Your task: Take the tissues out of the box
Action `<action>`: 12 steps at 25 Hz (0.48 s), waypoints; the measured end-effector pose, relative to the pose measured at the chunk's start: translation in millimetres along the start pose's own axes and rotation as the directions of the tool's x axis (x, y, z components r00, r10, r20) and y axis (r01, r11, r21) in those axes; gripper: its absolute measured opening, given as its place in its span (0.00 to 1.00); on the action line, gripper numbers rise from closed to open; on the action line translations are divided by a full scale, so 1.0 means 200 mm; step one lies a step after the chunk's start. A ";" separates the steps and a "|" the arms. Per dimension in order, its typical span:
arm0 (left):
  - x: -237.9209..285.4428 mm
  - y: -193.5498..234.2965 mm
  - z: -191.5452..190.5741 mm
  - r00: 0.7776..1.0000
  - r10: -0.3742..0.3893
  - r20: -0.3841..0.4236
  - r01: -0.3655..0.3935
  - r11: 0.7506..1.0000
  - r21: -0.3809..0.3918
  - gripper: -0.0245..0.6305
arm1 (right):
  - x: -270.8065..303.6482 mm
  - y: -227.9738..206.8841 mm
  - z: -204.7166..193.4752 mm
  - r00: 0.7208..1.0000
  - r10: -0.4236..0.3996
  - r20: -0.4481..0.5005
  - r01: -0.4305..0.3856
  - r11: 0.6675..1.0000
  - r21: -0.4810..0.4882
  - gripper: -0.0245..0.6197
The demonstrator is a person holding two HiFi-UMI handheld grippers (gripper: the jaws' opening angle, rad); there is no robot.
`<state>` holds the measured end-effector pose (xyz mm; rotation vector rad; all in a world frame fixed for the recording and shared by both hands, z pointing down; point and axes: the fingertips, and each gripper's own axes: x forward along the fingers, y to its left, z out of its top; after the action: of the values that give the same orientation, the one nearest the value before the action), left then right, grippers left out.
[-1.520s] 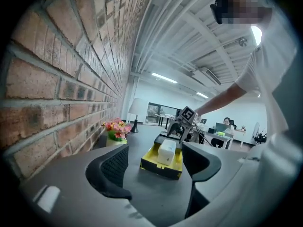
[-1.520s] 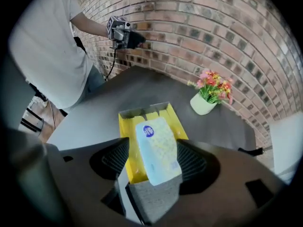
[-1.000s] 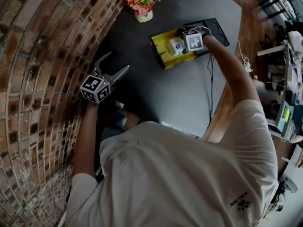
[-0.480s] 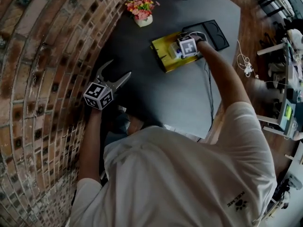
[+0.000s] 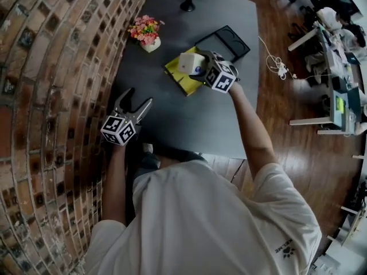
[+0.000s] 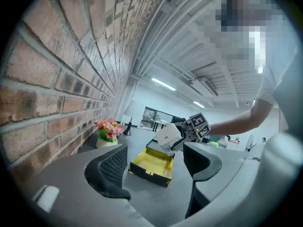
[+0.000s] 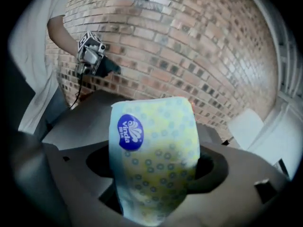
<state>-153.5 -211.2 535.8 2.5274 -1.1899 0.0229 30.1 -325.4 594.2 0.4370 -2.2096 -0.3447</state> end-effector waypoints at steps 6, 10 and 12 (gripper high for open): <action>0.08 -0.10 0.17 0.996 -0.087 0.020 0.085 0.992 0.089 0.59 | -0.41 0.03 0.24 0.933 -0.301 0.198 0.243 0.932 0.270 0.66; 0.08 -0.19 0.30 0.992 -0.115 0.047 0.107 0.984 0.139 0.58 | -0.70 0.05 0.28 0.840 -0.485 0.245 0.343 0.822 0.454 0.66; 0.10 -0.23 0.36 0.990 -0.128 0.064 0.116 0.979 0.170 0.58 | -0.86 0.05 0.25 0.775 -0.588 0.232 0.404 0.743 0.534 0.66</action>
<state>-115.9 -221.6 457.9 2.7657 -1.0993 -0.0026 90.2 -239.9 448.8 1.3622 -2.5297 -0.1950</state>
